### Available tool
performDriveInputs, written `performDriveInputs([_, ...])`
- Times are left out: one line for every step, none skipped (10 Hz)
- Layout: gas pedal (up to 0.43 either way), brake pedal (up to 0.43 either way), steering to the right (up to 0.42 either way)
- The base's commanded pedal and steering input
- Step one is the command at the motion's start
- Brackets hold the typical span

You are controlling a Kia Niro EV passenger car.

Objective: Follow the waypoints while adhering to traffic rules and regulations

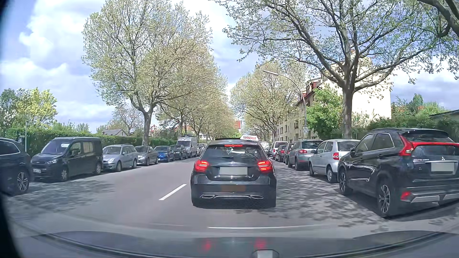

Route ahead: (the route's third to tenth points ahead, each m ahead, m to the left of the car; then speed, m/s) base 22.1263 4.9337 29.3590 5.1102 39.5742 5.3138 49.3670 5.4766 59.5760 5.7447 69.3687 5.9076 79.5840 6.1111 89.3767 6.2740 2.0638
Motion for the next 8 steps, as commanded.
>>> performDriveInputs([0.0, 0.268, -0.002])
performDriveInputs([0.0, 0.274, -0.002])
performDriveInputs([0.0, 0.28, -0.002])
performDriveInputs([0.0, 0.287, -0.002])
performDriveInputs([0.0, 0.293, -0.002])
performDriveInputs([0.0, 0.299, -0.002])
performDriveInputs([0.0, 0.311, -0.002])
performDriveInputs([0.0, 0.311, -0.002])
